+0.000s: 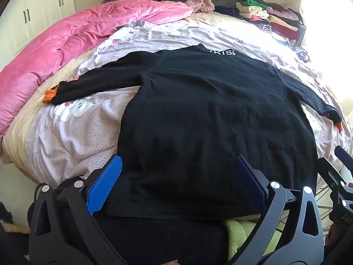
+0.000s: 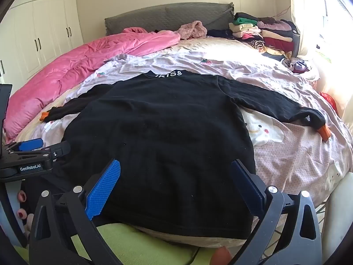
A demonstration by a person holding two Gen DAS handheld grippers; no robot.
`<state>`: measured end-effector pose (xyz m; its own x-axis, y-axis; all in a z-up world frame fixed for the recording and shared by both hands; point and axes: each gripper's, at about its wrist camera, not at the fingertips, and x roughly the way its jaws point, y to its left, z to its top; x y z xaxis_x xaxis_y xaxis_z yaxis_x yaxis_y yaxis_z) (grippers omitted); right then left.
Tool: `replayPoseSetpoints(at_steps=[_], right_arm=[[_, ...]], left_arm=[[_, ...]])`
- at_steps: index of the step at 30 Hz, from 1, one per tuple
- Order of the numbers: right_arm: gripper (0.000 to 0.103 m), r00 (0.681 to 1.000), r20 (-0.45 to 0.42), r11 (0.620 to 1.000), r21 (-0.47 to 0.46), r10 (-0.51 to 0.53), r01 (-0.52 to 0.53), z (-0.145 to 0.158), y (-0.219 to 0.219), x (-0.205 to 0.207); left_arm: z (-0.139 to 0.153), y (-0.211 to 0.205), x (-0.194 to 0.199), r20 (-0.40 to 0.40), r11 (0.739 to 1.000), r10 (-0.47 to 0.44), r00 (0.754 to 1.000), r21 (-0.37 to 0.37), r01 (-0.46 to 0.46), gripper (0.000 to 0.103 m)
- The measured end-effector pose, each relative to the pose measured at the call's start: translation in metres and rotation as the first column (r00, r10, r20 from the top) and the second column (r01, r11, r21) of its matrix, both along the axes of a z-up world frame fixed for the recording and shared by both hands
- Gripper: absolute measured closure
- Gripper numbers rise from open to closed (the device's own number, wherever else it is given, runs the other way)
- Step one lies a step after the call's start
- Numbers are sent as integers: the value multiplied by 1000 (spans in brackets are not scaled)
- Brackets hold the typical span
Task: Fold small clothes
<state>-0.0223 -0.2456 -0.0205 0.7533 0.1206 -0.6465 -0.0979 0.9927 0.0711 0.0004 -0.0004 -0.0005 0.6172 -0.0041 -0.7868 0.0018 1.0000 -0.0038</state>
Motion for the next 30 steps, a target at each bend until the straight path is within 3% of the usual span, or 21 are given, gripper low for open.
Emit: replayPoseSetpoints(at_steps=[30], right_arm=[[4,1000,0,1000,5,-4,4,0,0,-1]], left_arm=[[-6,-8,-1,8,1000,-20,1000,8,20,9]])
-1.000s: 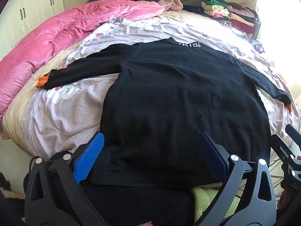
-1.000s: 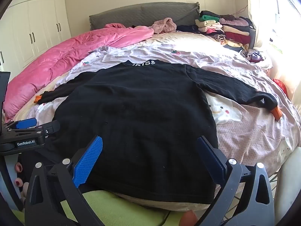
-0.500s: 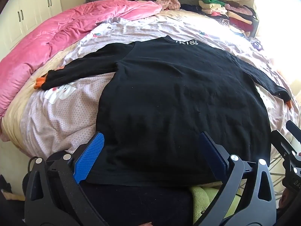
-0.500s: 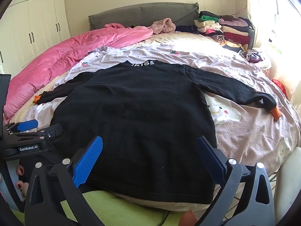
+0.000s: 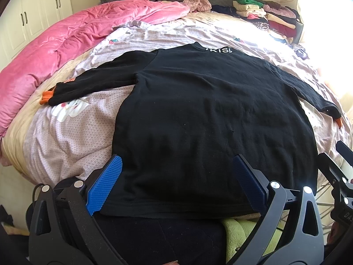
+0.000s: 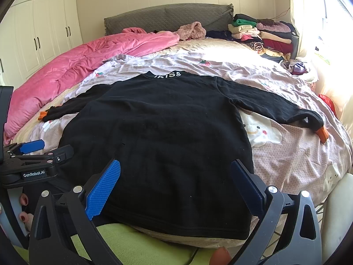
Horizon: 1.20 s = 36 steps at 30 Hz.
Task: Fold small clothes
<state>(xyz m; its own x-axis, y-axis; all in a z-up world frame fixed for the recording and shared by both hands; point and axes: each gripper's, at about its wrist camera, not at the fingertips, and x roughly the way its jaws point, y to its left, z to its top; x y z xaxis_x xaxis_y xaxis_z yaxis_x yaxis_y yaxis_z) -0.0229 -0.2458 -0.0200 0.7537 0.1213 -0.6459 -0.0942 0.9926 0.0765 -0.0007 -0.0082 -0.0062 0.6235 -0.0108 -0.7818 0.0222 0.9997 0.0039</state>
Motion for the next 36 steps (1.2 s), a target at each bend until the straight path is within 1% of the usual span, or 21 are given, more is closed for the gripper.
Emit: replayPoseSetpoints(at_steps=[22,36], right_arm=[[4,1000,0,1000,-4,5,-5,1,1,-1],[4,1000,-14,1000,5,3,-3,-5,-1,3]], left_arm=[[2,0,0,4,1000,1,1000,0,-1,9],[-1,-2,2,5,1000,-6,1000,10,6,9]])
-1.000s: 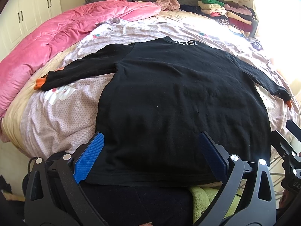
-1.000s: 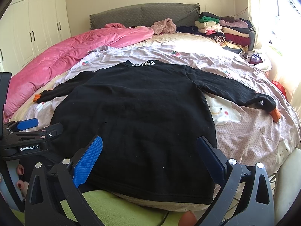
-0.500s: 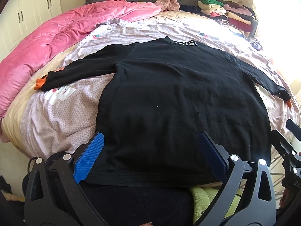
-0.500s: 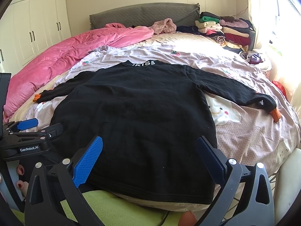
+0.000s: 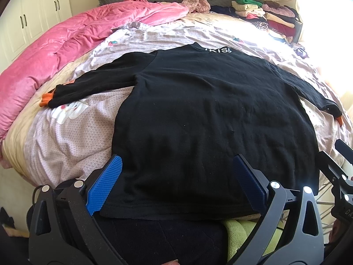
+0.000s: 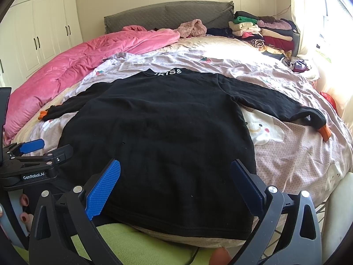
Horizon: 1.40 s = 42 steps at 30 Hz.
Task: Fold small clothes
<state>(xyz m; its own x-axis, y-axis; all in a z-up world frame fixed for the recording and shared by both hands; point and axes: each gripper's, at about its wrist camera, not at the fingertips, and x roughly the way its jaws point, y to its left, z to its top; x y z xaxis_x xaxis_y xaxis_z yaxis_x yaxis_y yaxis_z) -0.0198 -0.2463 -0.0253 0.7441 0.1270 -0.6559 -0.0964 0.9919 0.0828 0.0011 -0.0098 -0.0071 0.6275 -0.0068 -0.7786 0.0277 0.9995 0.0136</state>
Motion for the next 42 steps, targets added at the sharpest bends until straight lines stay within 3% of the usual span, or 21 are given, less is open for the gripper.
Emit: replayPoseSetpoints(at_steps=[24,42], right_arm=[[4,999,-17,997,63,-52,53,-5,-33,15],[4,982,15,976,112,-188,185,10,-92,51]], left_arm=[[2,-21,28,-28,997,-65,998,-35,64,9],[15,-31,75,-19,997,-49,999,-56,48,9]])
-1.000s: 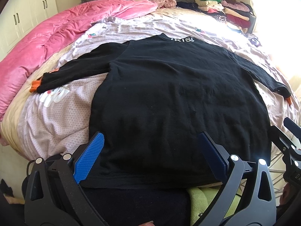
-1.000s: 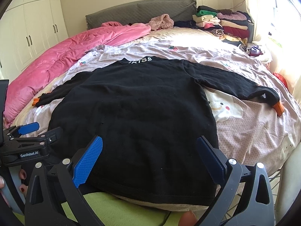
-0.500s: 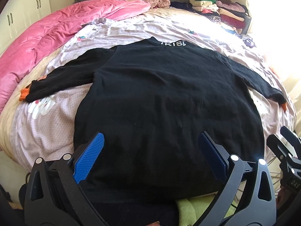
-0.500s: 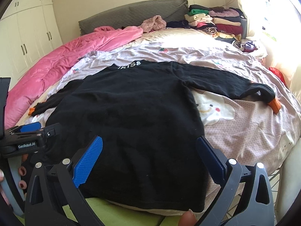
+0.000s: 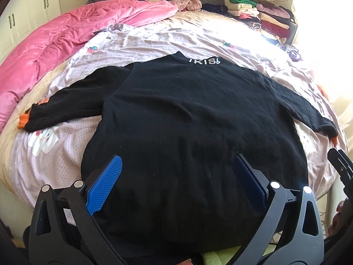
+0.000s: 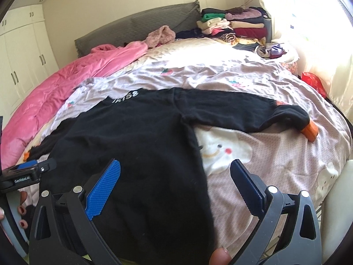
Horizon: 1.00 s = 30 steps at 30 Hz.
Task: Fold small clothes
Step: 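Move the right tool toward the orange cuff of a sleeve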
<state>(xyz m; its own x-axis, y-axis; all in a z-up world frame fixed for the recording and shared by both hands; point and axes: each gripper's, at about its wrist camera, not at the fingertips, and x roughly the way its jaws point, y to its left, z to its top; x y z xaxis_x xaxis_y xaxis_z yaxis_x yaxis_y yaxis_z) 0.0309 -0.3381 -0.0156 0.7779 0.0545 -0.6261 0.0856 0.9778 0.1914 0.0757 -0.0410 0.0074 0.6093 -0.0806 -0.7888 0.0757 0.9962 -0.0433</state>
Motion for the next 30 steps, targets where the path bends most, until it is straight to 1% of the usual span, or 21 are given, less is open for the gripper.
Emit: replayPoseSetpoints(at_steps=[4,17,27,30], right_arm=[[4,1000,9,999,20,-25,25,3,-12,11],[4,989,49,990,22,-141,140,13,-60,34],[4,967,31,967,35,-254,253,4,-103,48],[4,960,16,959,41,-281,280,-1,-113,52]], left_arm=[[5,-4,11,2,1000,-3,1000,9,3,9],[22,-35,51,32,997,-60,998,42,59,9],[25,-62,82,22,991,-114,993,67,112,9],[24,-67,91,17,991,-122,992,60,121,9]])
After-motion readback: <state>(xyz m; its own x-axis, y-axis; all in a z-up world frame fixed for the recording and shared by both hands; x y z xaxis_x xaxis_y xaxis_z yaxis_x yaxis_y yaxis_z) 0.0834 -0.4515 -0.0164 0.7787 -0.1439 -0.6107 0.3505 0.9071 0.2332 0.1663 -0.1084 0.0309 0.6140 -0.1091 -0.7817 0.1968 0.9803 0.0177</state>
